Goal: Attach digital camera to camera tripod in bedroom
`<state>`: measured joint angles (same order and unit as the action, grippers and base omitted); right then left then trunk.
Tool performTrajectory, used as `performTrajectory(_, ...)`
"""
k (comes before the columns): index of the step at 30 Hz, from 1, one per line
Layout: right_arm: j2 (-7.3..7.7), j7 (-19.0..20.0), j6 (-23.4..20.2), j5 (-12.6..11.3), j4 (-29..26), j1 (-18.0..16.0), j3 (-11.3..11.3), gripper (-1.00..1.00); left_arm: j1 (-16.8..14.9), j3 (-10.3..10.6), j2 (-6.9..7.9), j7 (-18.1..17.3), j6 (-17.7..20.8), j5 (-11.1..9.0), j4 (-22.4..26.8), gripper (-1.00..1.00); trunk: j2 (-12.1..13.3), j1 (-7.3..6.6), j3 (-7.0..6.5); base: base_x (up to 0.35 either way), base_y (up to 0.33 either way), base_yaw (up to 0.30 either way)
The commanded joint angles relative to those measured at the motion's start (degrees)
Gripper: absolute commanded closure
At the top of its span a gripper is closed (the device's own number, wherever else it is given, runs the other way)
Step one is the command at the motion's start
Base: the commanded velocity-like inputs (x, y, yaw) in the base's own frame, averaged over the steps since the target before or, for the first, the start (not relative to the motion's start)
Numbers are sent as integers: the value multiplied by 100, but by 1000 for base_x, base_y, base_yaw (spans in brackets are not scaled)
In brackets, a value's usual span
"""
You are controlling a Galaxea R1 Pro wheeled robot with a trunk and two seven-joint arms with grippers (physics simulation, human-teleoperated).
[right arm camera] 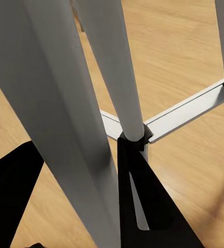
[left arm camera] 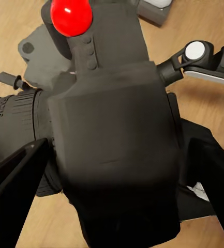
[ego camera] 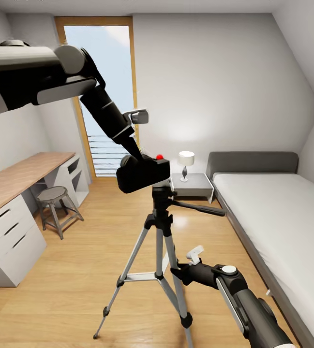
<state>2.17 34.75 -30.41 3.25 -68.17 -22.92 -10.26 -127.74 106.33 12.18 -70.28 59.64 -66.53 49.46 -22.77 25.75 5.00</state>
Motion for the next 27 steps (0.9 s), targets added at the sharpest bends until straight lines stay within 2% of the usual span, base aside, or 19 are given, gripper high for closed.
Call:
performTrajectory(1,2,21,-9,62,26,-8,-4,100,21,19,34,-14,36,-55,3,100,-15,3,13,0,0,0)
performTrajectory(7,2,21,-9,42,33,-8,-4,100,109,19,230,-14,36,-106,3,100,-15,3,13,0,0,0)
performTrajectory(27,2,19,-9,44,33,-9,-4,100,109,19,232,-14,36,-106,3,100,-15,3,13,0,0,0)
